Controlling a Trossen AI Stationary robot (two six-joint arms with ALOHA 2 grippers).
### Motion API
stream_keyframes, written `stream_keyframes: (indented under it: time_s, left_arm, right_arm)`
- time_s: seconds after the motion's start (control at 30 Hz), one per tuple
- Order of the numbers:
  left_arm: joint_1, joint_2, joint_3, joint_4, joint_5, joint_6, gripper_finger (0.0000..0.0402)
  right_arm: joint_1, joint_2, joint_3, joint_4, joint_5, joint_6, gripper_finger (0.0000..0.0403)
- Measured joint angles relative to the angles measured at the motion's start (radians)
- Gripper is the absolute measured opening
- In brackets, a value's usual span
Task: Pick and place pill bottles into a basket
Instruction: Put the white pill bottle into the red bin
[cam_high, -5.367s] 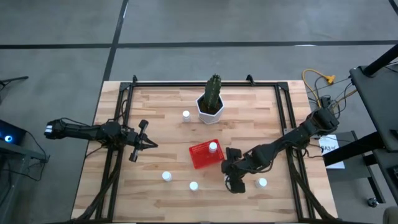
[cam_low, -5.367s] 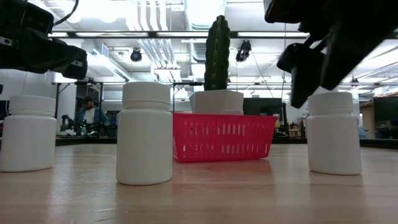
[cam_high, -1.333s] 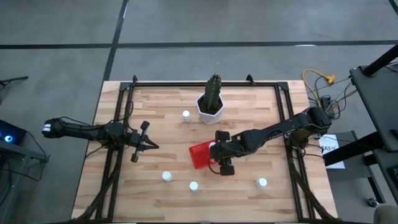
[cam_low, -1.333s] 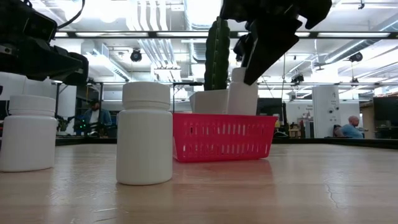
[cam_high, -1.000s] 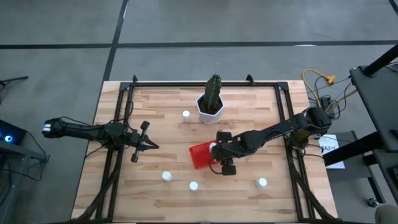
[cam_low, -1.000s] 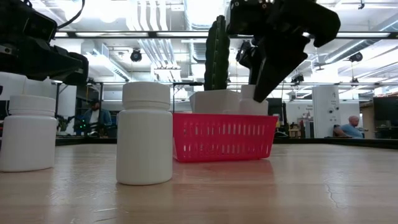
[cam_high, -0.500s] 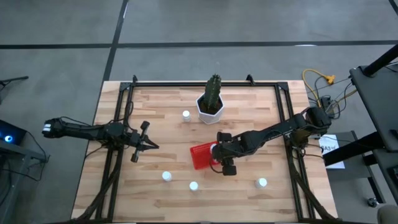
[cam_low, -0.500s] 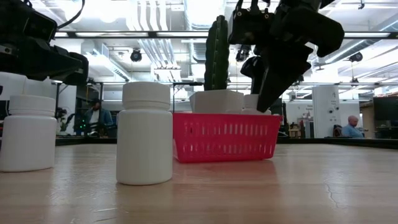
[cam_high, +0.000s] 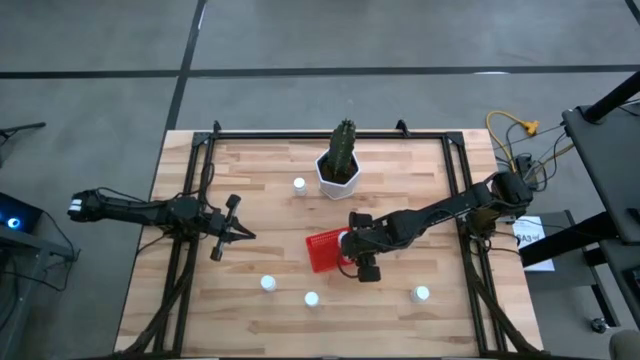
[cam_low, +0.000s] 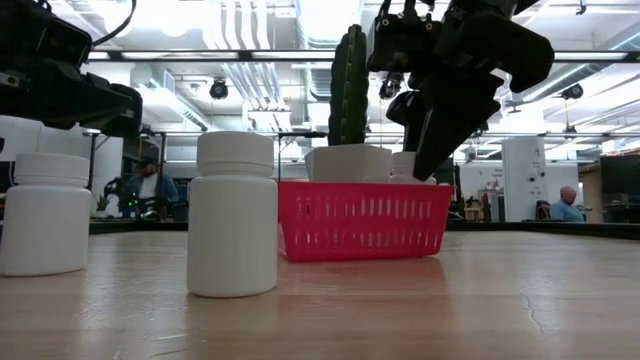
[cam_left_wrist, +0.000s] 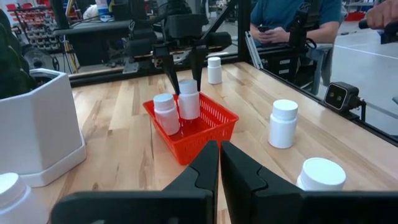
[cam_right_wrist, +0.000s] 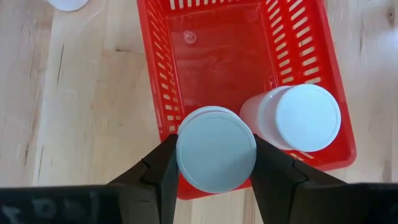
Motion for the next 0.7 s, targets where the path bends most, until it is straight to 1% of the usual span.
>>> stream_keyframes:
  time_s: [0.6,0.7]
  left_arm:
    - [0.0,-0.001,0.0,0.0,0.0,0.0,0.0]
    - [0.0,-0.001,0.0,0.0,0.0,0.0,0.0]
  right_arm:
    - [-0.009,0.0,0.0,0.003,-0.009,-0.015,0.0143]
    - [-0.017,0.0,0.0,0.011,-0.028,-0.018,0.0143]
